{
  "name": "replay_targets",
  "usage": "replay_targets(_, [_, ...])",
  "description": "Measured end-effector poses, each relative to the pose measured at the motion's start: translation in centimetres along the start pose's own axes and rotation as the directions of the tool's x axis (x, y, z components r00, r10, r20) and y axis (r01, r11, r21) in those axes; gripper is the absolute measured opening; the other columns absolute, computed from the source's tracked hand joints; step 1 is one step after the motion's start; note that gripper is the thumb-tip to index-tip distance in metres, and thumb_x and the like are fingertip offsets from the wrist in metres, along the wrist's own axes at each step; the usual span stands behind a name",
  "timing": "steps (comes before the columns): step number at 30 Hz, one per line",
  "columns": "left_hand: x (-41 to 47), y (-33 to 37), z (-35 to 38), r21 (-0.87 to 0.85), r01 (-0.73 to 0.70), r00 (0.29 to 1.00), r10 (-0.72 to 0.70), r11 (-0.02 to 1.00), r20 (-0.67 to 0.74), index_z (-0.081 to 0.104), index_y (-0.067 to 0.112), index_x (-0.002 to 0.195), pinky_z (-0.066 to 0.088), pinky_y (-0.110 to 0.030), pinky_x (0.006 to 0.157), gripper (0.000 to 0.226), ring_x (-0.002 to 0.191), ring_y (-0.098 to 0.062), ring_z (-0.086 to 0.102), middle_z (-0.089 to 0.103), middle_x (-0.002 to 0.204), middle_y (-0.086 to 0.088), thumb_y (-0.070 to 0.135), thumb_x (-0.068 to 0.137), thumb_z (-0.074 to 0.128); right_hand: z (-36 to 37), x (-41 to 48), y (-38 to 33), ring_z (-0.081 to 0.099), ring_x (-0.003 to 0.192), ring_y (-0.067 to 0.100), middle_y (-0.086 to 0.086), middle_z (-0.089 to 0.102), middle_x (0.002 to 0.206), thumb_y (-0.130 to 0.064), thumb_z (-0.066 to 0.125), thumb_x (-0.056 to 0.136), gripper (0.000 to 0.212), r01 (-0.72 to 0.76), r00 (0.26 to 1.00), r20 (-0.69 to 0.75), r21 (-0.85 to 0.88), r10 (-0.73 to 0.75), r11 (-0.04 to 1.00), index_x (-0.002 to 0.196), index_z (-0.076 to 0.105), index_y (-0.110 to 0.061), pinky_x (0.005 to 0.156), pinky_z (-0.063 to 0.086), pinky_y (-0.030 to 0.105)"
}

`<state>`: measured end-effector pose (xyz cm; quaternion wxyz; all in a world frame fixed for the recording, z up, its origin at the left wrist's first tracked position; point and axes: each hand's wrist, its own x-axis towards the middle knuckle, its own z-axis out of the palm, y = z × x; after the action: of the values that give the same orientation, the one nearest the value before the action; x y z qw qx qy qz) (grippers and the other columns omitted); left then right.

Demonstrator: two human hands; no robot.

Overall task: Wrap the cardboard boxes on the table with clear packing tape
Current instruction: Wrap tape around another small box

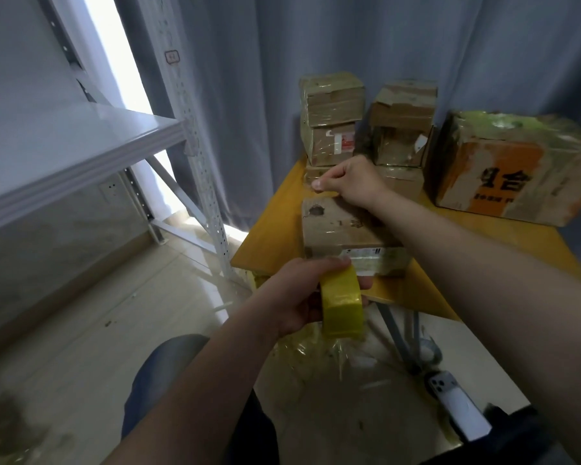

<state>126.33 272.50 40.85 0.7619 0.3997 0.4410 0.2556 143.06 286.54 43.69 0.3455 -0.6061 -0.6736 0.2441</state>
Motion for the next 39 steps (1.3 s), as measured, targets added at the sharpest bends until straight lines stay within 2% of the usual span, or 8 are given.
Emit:
replay_targets(7, [0.8, -0.4, -0.5, -0.020, 0.005, 1.000, -0.005, 1.000, -0.005, 0.055, 0.012, 0.133, 0.061, -0.039, 0.077, 0.037, 0.096, -0.029, 0.078, 0.078, 0.109, -0.011, 0.027, 0.100, 0.064, 1.3, -0.5, 0.4, 0.065, 0.089, 0.007, -0.011, 0.076, 0.095, -0.050, 0.065, 0.097, 0.024, -0.001, 0.999, -0.034, -0.297, -0.010, 0.955, 0.095, 0.080, -0.031, 0.091, 0.052, 0.039])
replay_targets(11, [1.1, 0.4, -1.0, -0.037, 0.023, 1.000, -0.023, 0.999, 0.008, 0.059, 0.011, 0.130, 0.061, -0.036, 0.074, 0.036, 0.092, -0.026, 0.077, 0.078, 0.111, -0.009, 0.029, 0.099, 0.064, 1.2, -1.4, 0.4, 0.054, 0.128, 0.035, 0.008, 0.053, 0.147, -0.067, 0.051, 0.097, 0.063, -0.027, 0.997, -0.072, -0.675, -0.030, 0.738, 0.145, 0.055, -0.027, 0.106, 0.045, 0.054])
replay_targets(14, [1.3, 0.9, -1.2, -0.012, 0.031, 0.999, -0.031, 0.999, 0.014, 0.063, 0.011, 0.123, 0.061, -0.036, 0.074, 0.028, 0.091, -0.025, 0.077, 0.078, 0.111, -0.009, 0.028, 0.101, 0.062, 1.1, -3.7, -0.1, 0.024, 0.152, 0.039, 0.015, 0.011, 0.169, -0.054, 0.061, 0.096, 0.091, 0.112, 0.976, -0.086, -0.589, -0.200, 0.801, 0.163, 0.011, -0.019, 0.123, 0.029, 0.054])
replay_targets(19, [1.6, 1.3, -1.1, 0.061, 0.000, 1.000, -0.001, 0.998, 0.025, 0.066, 0.010, 0.124, 0.062, -0.036, 0.076, 0.028, 0.090, -0.026, 0.077, 0.078, 0.109, -0.012, 0.023, 0.100, 0.064, 0.1, -8.6, -2.3, 0.035, 0.148, 0.016, 0.001, 0.037, 0.164, -0.038, 0.046, 0.109, 0.053, 0.272, 0.951, 0.213, -0.244, -0.222, 0.931, 0.158, 0.040, -0.017, 0.124, 0.030, 0.044])
replay_targets(22, [1.5, 1.2, -1.2, 0.137, -0.027, 1.000, 0.025, 0.990, 0.014, 0.071, 0.008, 0.120, 0.063, -0.038, 0.080, 0.025, 0.097, -0.028, 0.077, 0.078, 0.109, -0.014, 0.021, 0.099, 0.065, 0.0, -9.9, -1.7, 0.007, 0.158, 0.009, -0.001, 0.005, 0.174, -0.043, 0.022, 0.113, 0.059, 0.275, 0.878, 0.479, -0.473, -0.017, 0.837, 0.165, 0.017, -0.016, 0.129, -0.001, 0.040])
replay_targets(28, [1.4, 1.2, -1.4, 0.195, -0.041, 0.999, 0.038, 0.980, 0.020, 0.065, 0.010, 0.124, 0.057, -0.047, 0.097, 0.028, 0.111, -0.030, 0.073, 0.078, 0.112, -0.010, 0.023, 0.100, 0.063, 0.9, -6.9, -1.1, -0.017, 0.157, 0.010, -0.004, -0.016, 0.172, -0.053, 0.017, 0.110, 0.070, 0.193, 0.891, 0.433, -0.637, 0.139, 0.746, 0.166, -0.005, -0.018, 0.127, -0.011, 0.046])
replay_targets(32, [1.7, 1.2, -1.6, 0.199, -0.039, 0.998, 0.029, 0.979, 0.053, 0.057, 0.013, 0.134, 0.058, -0.045, 0.094, 0.036, 0.105, -0.026, 0.075, 0.078, 0.114, -0.007, 0.027, 0.101, 0.064, 2.4, -4.9, -0.6, -0.002, 0.160, 0.019, 0.000, 0.003, 0.174, -0.060, 0.017, 0.106, 0.073, 0.165, 0.947, 0.312, -0.674, 0.075, 0.720, 0.166, 0.008, -0.018, 0.128, -0.003, 0.051])
replay_targets(39, [2.2, 1.1, -2.1, 0.191, -0.010, 0.997, -0.005, 0.982, 0.076, 0.063, 0.013, 0.125, 0.054, -0.052, 0.104, 0.028, 0.110, -0.030, 0.073, 0.078, 0.115, -0.007, 0.028, 0.101, 0.064, 2.7, -0.5, -1.1, 0.054, 0.130, 0.034, 0.014, 0.058, 0.143, -0.059, 0.032, 0.106, 0.060, 0.041, 0.970, 0.208, -0.654, 0.127, 0.755, 0.134, 0.058, -0.014, 0.108, 0.042, 0.050])
